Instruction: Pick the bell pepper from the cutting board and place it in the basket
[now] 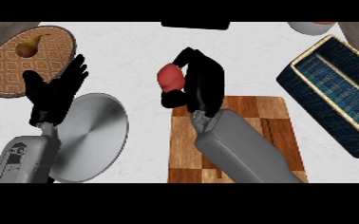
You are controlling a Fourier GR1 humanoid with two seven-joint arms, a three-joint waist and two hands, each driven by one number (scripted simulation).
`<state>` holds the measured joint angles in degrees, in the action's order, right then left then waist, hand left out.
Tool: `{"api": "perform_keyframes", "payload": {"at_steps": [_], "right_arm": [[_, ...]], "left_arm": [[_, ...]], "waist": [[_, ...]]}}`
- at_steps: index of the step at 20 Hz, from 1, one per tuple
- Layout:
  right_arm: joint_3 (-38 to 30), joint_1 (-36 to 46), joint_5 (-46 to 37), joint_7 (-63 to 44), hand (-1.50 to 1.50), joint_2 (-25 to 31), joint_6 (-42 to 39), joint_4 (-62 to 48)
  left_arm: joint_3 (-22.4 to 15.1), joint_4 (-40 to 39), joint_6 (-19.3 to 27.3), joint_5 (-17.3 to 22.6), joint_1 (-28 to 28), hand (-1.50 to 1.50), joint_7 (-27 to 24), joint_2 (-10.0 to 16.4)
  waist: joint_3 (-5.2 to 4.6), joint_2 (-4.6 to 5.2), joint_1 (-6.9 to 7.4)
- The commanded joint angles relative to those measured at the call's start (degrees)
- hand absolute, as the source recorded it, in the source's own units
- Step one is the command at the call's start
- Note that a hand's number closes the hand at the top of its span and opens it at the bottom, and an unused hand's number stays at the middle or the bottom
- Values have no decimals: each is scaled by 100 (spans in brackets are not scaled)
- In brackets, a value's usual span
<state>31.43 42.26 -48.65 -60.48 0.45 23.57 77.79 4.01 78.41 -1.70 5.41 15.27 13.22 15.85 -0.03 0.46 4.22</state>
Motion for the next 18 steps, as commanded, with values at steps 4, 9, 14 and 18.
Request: {"api": "perform_keyframes", "payload": {"at_steps": [4,9,14,18], "right_arm": [[-98,1544,-862,-1580,150,-43,816,-497],[-548,2143,-1291,-2168,150,-42,162,-601],[-1247,2858,-1622,-2155,150,-42,-388,-1118],[-1575,3323,-1903,-2188,150,-43,-574,-1408]], "left_arm": [[79,-134,55,-35,-141,0,-130,-23],[186,-289,-11,-33,-220,0,-304,71],[126,87,98,-71,-393,0,-55,33],[120,84,222,-85,-211,0,13,-81]], "waist": [[-12,-54,-155],[-14,-81,-294],[-3,-94,-294],[-3,-82,-347]]}}
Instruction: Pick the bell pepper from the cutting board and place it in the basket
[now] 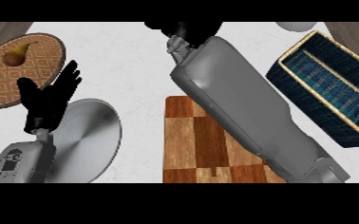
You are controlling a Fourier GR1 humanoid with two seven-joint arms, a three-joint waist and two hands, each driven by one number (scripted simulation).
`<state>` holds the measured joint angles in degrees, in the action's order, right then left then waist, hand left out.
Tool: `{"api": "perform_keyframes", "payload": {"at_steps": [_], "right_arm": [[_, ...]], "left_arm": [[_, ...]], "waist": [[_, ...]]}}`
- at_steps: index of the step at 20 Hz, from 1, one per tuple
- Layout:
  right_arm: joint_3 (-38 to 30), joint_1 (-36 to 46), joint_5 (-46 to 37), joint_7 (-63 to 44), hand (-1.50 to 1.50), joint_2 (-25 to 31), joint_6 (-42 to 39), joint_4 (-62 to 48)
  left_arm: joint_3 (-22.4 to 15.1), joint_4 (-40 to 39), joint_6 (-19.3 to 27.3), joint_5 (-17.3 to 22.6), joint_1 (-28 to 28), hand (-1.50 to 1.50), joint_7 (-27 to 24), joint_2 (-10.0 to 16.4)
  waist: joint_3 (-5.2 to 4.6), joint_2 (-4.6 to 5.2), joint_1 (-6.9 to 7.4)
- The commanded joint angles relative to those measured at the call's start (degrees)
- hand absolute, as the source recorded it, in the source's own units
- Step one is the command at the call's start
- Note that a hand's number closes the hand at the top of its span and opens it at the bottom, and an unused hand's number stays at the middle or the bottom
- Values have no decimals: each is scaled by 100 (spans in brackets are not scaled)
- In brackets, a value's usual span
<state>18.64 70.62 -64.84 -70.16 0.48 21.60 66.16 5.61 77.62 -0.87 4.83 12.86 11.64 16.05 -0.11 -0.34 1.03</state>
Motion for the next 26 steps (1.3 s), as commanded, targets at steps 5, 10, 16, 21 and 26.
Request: {"api": "perform_keyframes", "payload": {"at_steps": [5,10,16,21,26], "right_arm": [[-1134,870,-540,-740,150,339,-330,-719],[-1462,988,-954,-575,150,702,-645,-1427],[-2085,635,-952,11,150,1472,-665,-1321],[-2255,-49,-955,160,150,1471,-742,-779],[-2362,-1113,-783,570,150,1651,-1114,269]], "left_arm": [[-18,168,53,-42,7,0,167,-14],[151,116,-229,156,-167,0,-13,129],[57,370,-25,30,-342,0,-42,-60],[36,404,23,-84,-430,0,33,-56],[277,321,-139,62,-316,0,42,137]], "waist": [[6,24,-54],[0,34,-5],[11,19,-70],[11,15,-109],[11,7,-161]]}}
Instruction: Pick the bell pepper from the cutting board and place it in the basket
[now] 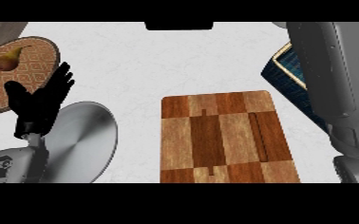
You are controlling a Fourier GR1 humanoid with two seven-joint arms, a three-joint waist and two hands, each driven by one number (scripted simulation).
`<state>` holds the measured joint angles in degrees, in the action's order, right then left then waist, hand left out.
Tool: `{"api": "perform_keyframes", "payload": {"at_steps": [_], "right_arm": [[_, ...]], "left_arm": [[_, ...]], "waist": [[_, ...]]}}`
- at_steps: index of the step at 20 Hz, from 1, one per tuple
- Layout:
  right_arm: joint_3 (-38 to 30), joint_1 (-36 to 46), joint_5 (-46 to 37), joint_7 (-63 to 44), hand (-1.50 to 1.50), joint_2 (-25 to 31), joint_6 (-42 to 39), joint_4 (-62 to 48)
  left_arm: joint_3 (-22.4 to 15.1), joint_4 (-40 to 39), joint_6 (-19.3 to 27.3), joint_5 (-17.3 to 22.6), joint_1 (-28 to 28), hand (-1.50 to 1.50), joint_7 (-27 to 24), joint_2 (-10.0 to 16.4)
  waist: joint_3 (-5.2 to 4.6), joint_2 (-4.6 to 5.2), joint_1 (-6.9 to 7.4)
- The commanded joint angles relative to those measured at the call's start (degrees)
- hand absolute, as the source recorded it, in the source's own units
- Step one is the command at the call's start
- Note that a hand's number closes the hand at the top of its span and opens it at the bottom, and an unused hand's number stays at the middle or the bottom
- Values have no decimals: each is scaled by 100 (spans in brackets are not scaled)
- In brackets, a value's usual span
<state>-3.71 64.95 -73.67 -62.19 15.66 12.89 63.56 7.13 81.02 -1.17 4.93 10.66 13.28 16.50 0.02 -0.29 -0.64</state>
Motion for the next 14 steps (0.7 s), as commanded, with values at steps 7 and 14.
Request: {"api": "perform_keyframes", "payload": {"at_steps": [7,14], "right_arm": [[-498,-1656,344,398,150,124,593,1064],[-1088,-1867,76,36,-150,176,806,1075]], "left_arm": [[46,302,-44,20,-121,0,140,-37],[190,-163,-230,36,28,0,-161,53]], "waist": [[2,13,65],[-2,28,74]]}}
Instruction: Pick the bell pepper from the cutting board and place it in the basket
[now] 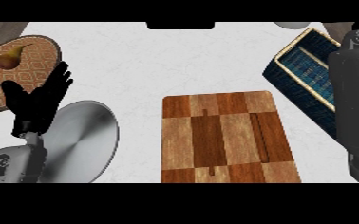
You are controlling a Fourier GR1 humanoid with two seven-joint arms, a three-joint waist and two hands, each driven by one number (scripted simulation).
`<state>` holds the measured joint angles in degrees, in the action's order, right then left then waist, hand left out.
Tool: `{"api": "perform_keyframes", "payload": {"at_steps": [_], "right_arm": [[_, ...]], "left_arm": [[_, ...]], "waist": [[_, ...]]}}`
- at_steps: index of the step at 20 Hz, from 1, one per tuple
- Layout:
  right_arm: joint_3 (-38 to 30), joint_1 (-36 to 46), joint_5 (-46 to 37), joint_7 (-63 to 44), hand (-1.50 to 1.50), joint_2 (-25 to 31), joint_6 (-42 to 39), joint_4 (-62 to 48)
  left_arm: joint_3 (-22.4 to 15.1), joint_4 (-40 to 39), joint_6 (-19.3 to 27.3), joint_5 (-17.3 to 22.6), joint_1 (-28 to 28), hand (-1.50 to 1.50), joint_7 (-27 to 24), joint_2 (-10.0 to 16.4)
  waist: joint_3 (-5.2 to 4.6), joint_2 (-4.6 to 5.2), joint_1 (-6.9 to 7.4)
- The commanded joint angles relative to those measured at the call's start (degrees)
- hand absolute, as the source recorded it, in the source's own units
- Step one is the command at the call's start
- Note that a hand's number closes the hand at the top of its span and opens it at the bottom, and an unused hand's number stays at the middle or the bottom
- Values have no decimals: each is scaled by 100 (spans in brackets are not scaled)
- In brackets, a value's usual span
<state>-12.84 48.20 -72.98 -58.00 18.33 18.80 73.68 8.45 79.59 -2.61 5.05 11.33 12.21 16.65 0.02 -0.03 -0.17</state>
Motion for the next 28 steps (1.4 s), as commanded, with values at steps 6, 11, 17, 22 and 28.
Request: {"api": "perform_keyframes", "payload": {"at_steps": [6,11,17,22,28], "right_arm": [[-189,-315,387,449,-150,-81,639,-75],[-542,-318,361,287,-150,68,1138,312],[-1425,-474,715,84,-150,242,1603,1355],[-1796,-1679,1495,-111,-150,180,538,3396],[-2190,-3395,3071,-84,-150,-3,-575,5194]], "left_arm": [[96,328,-164,55,-275,0,95,51],[84,-82,-93,-64,58,0,-30,5],[76,25,-165,-33,-105,0,15,24],[32,280,81,-76,-288,0,164,-195],[106,87,76,-157,-299,0,-106,-144]], "waist": [[-1,-3,49],[0,-10,-7],[3,-39,-78],[0,-90,-209],[0,-92,-343]]}}
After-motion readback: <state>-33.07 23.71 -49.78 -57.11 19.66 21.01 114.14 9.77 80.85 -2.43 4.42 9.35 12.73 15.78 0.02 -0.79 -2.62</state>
